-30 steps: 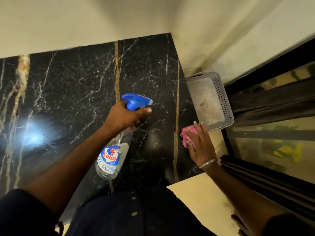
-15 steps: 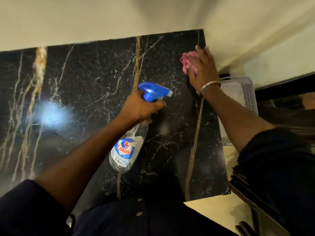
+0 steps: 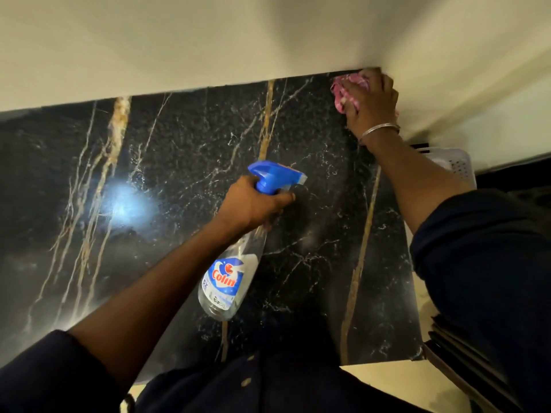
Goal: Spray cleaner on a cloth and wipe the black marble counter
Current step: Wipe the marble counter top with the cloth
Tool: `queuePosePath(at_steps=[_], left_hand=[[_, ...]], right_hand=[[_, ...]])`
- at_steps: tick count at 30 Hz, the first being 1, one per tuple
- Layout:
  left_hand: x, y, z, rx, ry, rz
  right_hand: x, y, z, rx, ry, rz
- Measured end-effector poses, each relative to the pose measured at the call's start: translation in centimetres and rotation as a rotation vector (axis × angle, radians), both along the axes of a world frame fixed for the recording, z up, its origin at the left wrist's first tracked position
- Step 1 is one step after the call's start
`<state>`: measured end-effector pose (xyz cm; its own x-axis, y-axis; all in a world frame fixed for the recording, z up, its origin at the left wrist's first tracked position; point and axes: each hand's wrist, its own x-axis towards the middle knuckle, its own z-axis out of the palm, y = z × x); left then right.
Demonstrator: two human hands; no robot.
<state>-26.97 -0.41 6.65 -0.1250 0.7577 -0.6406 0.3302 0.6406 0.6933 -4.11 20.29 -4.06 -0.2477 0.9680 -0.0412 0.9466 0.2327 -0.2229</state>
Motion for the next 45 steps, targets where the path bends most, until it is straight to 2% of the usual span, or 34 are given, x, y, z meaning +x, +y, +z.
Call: queuePosePath(at_steps=[4, 18, 23, 27, 32, 38, 45], left_hand=[[-0.4, -1.2, 1.0, 0.051, 0.000, 0.001], [0.7, -8.4, 1.9, 0.106, -0.003, -0.087], [-1.1, -11.3, 2.0, 0.103, -0.029, -0.101], [-3.5, -13.8, 2.2, 0.106, -0.022, -0.066], [-7.6, -17.6, 1.5, 0.135, 0.011, 0.013], [-13.4, -22.1, 0.9, 0.116, 0.073, 0.169], [-19.9, -27.8, 0.8, 0.051, 0.112, 0.303]], right_hand=[[1.8, -6.6, 0.0, -0.007, 0.020, 0.012], [9.6, -37.1, 0.2, -0.030, -0.020, -0.205], [10.5, -44.3, 0.1, -0.050, -0.103, -0.299], [10.2, -46.8, -0.1, -0.035, -0.089, -0.383], [5.5, -47.6, 0.6, -0.011, -0.053, -0.394], [-6.0, -50.6, 1.0, -0.073, 0.003, -0.190], [-19.2, -53.6, 0.8, -0.109, 0.041, 0.154]])
